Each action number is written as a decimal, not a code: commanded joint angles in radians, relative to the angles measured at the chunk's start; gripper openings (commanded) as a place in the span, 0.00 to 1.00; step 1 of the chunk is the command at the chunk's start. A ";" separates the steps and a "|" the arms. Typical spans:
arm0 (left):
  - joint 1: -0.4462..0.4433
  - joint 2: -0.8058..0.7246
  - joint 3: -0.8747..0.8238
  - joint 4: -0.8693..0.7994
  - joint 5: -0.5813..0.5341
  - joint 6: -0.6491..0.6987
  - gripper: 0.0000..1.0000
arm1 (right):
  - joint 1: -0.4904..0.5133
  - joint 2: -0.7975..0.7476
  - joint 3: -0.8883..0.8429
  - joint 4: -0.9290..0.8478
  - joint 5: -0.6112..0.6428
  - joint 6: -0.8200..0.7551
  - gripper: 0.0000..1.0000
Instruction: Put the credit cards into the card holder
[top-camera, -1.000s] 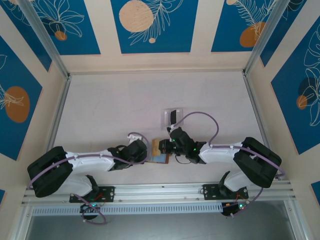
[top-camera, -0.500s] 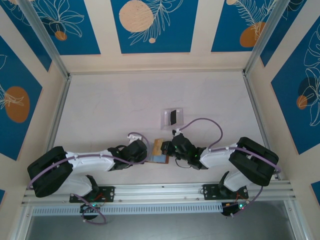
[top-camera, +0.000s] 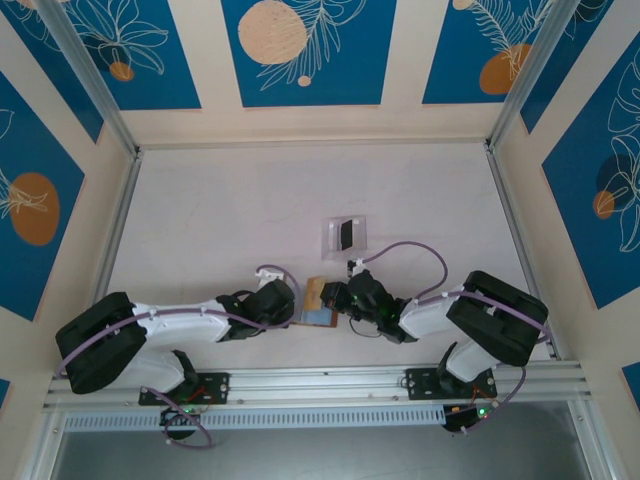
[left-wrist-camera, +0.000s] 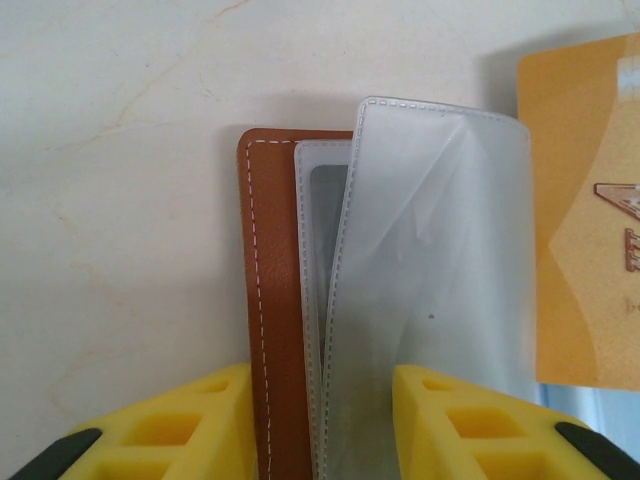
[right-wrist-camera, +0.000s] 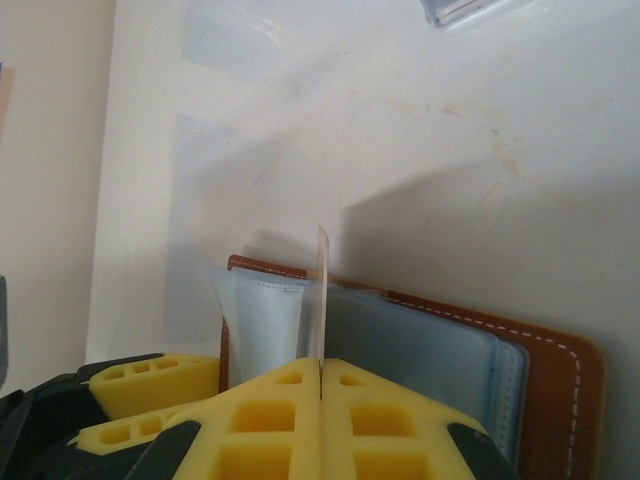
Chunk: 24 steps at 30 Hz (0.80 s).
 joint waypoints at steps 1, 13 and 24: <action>-0.020 0.039 -0.024 -0.115 0.043 -0.013 0.37 | -0.004 -0.007 -0.013 0.050 -0.016 0.023 0.00; -0.020 0.013 -0.026 -0.138 0.033 -0.024 0.37 | -0.007 0.046 -0.019 0.131 -0.058 0.064 0.00; -0.019 -0.053 -0.025 -0.201 0.013 -0.033 0.43 | -0.003 0.134 -0.038 0.191 -0.060 0.089 0.00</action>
